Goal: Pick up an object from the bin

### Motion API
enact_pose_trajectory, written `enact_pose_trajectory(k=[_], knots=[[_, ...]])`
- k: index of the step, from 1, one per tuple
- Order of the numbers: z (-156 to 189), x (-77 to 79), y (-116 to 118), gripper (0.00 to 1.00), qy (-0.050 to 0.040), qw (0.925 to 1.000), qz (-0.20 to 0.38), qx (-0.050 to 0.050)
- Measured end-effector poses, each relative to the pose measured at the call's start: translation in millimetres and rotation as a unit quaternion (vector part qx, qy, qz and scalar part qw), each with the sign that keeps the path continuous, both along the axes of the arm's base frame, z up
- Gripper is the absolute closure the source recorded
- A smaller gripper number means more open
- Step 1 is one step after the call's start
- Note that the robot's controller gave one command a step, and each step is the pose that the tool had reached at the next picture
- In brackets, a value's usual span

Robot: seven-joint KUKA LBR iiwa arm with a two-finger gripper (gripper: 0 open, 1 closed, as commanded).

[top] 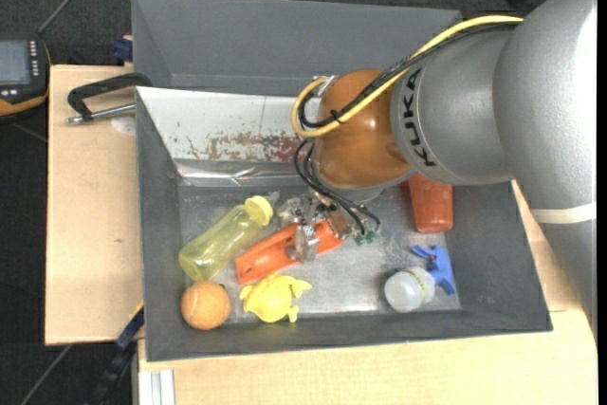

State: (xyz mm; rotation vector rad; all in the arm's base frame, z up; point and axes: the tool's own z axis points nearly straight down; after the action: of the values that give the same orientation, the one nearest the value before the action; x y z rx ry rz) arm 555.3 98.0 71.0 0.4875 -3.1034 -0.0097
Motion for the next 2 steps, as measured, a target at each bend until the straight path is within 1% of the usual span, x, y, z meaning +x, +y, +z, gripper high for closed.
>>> enact_pose_trajectory(k=[2], knots=[[0.5,0.1,0.0,1.0,-0.0002,1.0,0.0,0.0]])
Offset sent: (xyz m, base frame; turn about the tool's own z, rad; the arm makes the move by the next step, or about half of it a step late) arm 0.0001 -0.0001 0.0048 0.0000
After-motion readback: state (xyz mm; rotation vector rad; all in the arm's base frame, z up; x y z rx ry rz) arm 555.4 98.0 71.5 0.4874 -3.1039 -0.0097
